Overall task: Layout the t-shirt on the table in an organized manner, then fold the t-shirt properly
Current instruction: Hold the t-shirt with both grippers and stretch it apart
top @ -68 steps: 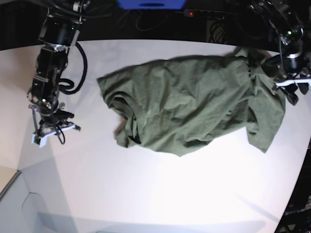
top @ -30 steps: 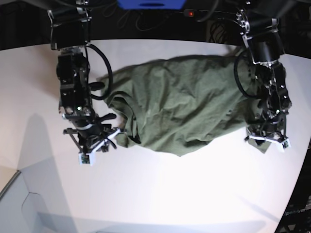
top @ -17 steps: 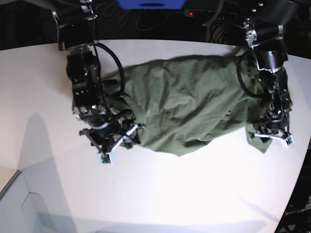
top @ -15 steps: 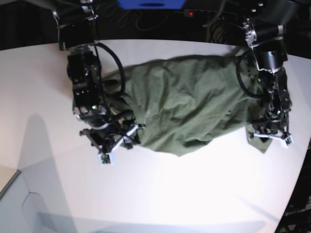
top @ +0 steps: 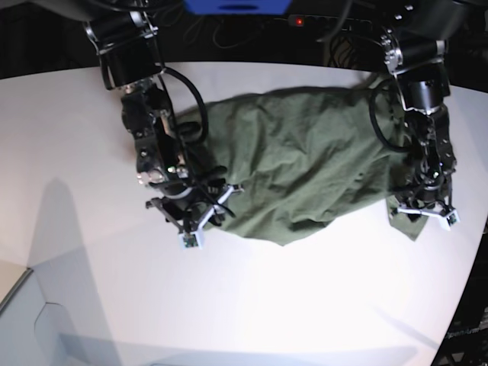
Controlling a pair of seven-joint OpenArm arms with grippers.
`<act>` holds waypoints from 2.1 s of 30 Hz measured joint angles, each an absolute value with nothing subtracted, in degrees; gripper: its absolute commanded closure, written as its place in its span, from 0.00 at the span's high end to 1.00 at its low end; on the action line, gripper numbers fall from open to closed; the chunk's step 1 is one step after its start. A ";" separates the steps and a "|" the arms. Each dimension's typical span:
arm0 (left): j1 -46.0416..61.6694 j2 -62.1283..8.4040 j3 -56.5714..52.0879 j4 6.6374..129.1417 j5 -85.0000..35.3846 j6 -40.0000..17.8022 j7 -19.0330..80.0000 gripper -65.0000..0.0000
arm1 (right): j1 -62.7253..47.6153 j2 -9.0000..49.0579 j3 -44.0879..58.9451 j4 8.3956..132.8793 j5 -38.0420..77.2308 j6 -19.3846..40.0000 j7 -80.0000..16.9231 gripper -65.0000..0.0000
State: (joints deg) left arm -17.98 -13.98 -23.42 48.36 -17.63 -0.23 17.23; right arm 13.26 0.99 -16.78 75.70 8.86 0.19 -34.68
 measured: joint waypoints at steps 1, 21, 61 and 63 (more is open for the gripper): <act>-17.98 -13.98 -23.42 48.36 -17.63 -0.23 17.28 0.45 | 13.74 0.99 -16.78 74.87 8.88 0.19 -34.74 0.36; -12.21 -16.71 -23.46 45.52 -17.65 -1.91 5.41 0.45 | 14.63 4.54 1.65 78.94 9.17 0.19 -35.55 0.00; 20.49 -4.78 -23.94 103.66 -18.24 -0.78 30.09 0.46 | 2.52 5.98 14.50 100.60 8.86 0.19 -42.06 0.44; 22.63 -4.73 -25.91 103.61 -18.28 -0.84 30.24 0.46 | 0.08 5.96 14.48 100.92 8.99 0.19 -41.91 0.44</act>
State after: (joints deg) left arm 22.63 -4.73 -25.91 103.61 -18.28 -0.84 30.24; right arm 0.08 5.96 14.48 100.92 8.99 0.19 -41.91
